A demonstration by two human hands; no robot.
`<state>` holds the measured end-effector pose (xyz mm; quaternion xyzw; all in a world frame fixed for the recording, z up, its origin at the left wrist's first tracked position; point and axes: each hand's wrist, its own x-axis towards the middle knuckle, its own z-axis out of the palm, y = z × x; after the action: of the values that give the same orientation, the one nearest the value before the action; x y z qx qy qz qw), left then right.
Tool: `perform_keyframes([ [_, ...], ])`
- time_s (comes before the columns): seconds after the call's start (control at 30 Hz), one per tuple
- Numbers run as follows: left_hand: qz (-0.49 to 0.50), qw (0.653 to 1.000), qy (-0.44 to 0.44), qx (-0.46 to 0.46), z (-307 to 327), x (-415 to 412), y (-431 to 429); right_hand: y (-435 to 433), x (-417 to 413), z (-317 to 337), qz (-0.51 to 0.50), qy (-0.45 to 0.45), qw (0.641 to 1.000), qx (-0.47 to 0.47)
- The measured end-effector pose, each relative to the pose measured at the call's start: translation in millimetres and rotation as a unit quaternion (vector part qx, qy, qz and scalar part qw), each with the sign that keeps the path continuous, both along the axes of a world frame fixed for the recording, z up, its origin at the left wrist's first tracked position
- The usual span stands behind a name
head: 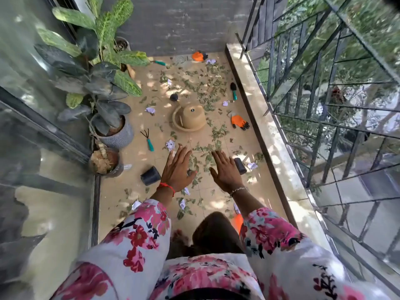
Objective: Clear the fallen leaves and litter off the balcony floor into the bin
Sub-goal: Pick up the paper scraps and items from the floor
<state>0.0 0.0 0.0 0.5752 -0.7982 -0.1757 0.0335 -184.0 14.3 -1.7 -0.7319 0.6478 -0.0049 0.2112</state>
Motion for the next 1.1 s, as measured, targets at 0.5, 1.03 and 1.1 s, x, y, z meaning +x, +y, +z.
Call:
perform_keyframes([
  [0.5,-0.021,0.996,-0.032,0.077,-30.7,-39.8,-142.6,-134.8,-56.1,-27.6,-0.048,-0.014,0.997,0.062],
  [1.03,0.004,0.995,0.032,0.098,1.5,-180.4,-429.9,-421.3,-183.0,-6.0,-0.024,0.028,0.997,0.064],
  [1.1,0.006,0.994,0.042,0.104,3.1,-185.4,-464.6,-457.6,-189.4,-5.3,-0.024,0.021,0.997,0.069],
])
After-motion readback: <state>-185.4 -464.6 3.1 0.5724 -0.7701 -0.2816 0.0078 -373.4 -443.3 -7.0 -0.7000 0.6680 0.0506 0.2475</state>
